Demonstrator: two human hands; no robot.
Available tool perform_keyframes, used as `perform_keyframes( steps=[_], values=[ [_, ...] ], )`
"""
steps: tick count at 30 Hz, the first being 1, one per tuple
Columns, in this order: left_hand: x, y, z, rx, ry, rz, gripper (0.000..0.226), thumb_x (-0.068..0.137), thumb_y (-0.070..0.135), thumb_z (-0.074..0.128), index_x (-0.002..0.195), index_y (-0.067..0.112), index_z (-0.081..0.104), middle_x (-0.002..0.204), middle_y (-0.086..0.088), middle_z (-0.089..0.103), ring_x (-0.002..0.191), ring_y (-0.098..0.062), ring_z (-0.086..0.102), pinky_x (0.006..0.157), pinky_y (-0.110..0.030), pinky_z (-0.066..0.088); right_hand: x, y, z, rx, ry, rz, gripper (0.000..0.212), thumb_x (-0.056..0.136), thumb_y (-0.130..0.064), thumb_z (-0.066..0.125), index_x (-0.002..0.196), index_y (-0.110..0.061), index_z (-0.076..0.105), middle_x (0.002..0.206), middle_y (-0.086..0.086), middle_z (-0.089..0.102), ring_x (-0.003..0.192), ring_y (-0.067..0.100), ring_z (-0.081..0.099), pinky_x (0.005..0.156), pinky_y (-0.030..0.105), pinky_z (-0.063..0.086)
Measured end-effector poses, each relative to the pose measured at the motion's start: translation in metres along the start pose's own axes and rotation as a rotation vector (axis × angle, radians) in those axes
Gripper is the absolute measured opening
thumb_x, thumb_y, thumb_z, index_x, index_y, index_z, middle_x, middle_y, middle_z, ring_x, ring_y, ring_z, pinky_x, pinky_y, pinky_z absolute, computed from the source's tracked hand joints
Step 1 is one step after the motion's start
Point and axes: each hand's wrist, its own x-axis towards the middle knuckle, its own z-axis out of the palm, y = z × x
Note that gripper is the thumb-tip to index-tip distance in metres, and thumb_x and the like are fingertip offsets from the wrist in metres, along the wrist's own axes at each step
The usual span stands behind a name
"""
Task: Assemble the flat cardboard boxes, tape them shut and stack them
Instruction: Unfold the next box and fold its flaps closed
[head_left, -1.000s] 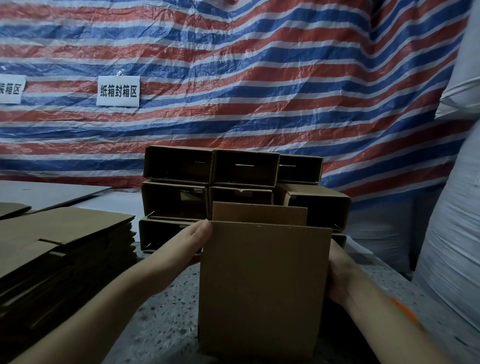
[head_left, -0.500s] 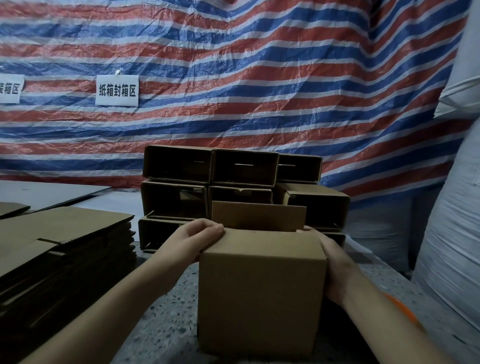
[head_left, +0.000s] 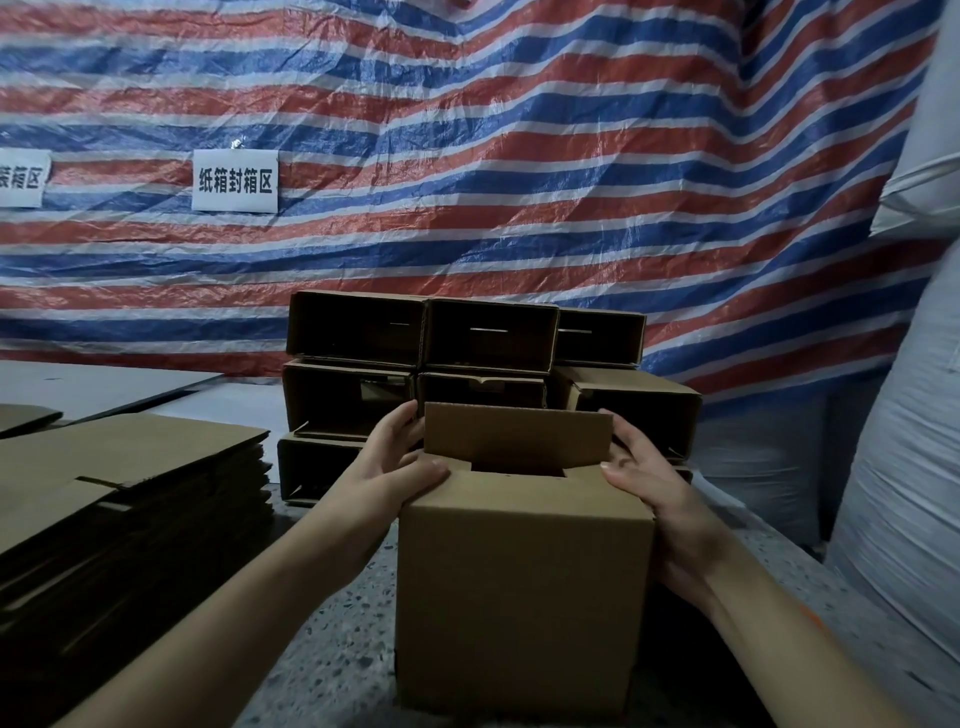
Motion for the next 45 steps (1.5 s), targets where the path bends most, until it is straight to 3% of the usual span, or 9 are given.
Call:
perform_keyframes(
  steps=[7, 11, 14, 17, 22, 27, 31, 35, 45],
  values=[
    [0.002, -0.001, -0.003, 0.096, 0.075, 0.070, 0.076, 0.083, 0.015, 0.073, 0.143, 0.045, 0.039, 0.124, 0.023, 0.056, 0.120, -0.001, 0.049, 0.097, -0.031, 0.042, 0.001, -0.004, -0.004, -0.048, -0.017, -0.038, 0.064, 0.082, -0.014, 0.065, 0.140, -0.037, 0.053, 0.127, -0.006, 0.069, 0.116, 0.022, 0.067, 0.086, 0.032, 0.059],
    [-0.001, 0.000, -0.004, 0.184, 0.078, 0.102, 0.041, 0.087, 0.018, 0.070, 0.116, 0.046, 0.066, 0.107, 0.010, 0.069, 0.101, -0.011, 0.064, 0.080, -0.025, 0.053, -0.004, -0.007, -0.005, -0.133, -0.001, 0.016, 0.030, 0.079, -0.028, 0.069, 0.108, -0.024, 0.077, 0.113, 0.014, 0.071, 0.096, 0.026, 0.070, 0.077, 0.036, 0.059],
    [-0.003, 0.002, -0.004, 0.259, 0.047, 0.097, 0.017, 0.089, 0.022, 0.067, 0.090, 0.035, 0.078, 0.098, 0.009, 0.072, 0.088, -0.005, 0.066, 0.064, -0.012, 0.050, -0.004, -0.005, -0.004, -0.190, 0.065, -0.014, 0.022, 0.075, -0.032, 0.069, 0.087, -0.019, 0.082, 0.110, 0.008, 0.074, 0.105, 0.022, 0.068, 0.091, 0.038, 0.052],
    [-0.003, 0.006, -0.004, 0.278, 0.053, 0.087, 0.013, 0.088, 0.024, 0.068, 0.084, 0.030, 0.079, 0.095, 0.008, 0.072, 0.084, -0.003, 0.067, 0.063, -0.012, 0.049, -0.004, -0.005, -0.002, -0.221, 0.077, -0.044, 0.021, 0.077, -0.030, 0.066, 0.083, -0.017, 0.082, 0.108, 0.003, 0.075, 0.105, 0.017, 0.068, 0.098, 0.040, 0.049],
    [-0.005, 0.012, -0.004, 0.393, 0.049, 0.080, 0.012, 0.087, 0.030, 0.069, 0.083, 0.034, 0.078, 0.096, 0.014, 0.072, 0.089, -0.002, 0.067, 0.075, -0.022, 0.050, -0.003, -0.005, -0.003, -0.251, 0.074, -0.070, 0.023, 0.077, -0.028, 0.065, 0.084, -0.012, 0.080, 0.106, 0.006, 0.076, 0.106, 0.019, 0.068, 0.103, 0.045, 0.048],
    [-0.011, 0.034, 0.001, 0.929, 0.031, 0.234, 0.019, 0.094, 0.046, 0.053, 0.098, 0.039, 0.071, 0.101, 0.026, 0.066, 0.102, 0.006, 0.057, 0.091, -0.023, 0.047, -0.003, -0.005, -0.003, -0.264, 0.073, -0.076, 0.028, 0.079, -0.028, 0.063, 0.087, -0.005, 0.077, 0.106, 0.008, 0.075, 0.108, 0.026, 0.065, 0.105, 0.051, 0.046],
    [-0.028, 0.042, 0.030, 1.233, -0.031, 0.452, 0.060, 0.094, 0.066, 0.019, 0.136, 0.039, 0.053, 0.137, 0.026, 0.051, 0.133, 0.001, 0.037, 0.118, -0.031, 0.024, -0.004, -0.005, -0.003, -0.280, 0.054, -0.079, 0.027, 0.080, -0.028, 0.062, 0.085, -0.006, 0.077, 0.106, 0.007, 0.074, 0.104, 0.022, 0.066, 0.103, 0.051, 0.047],
    [-0.035, 0.027, 0.057, 1.423, -0.152, 0.444, 0.081, 0.083, 0.076, 0.005, 0.151, 0.038, 0.025, 0.156, 0.019, 0.031, 0.144, -0.005, 0.025, 0.112, -0.025, 0.004, -0.004, -0.005, -0.005, -0.292, 0.051, -0.089, 0.030, 0.081, -0.027, 0.062, 0.088, -0.002, 0.076, 0.107, 0.009, 0.074, 0.106, 0.023, 0.066, 0.104, 0.052, 0.046],
    [-0.032, 0.016, 0.054, 1.459, -0.074, 0.551, 0.061, 0.092, 0.066, 0.020, 0.130, 0.036, 0.057, 0.131, 0.017, 0.062, 0.119, -0.008, 0.058, 0.094, -0.030, 0.046, -0.003, -0.008, -0.007, -0.422, 0.019, -0.066, 0.032, 0.093, -0.045, 0.060, 0.094, -0.019, 0.079, 0.107, -0.003, 0.074, 0.104, 0.012, 0.067, 0.095, 0.039, 0.050]
  ],
)
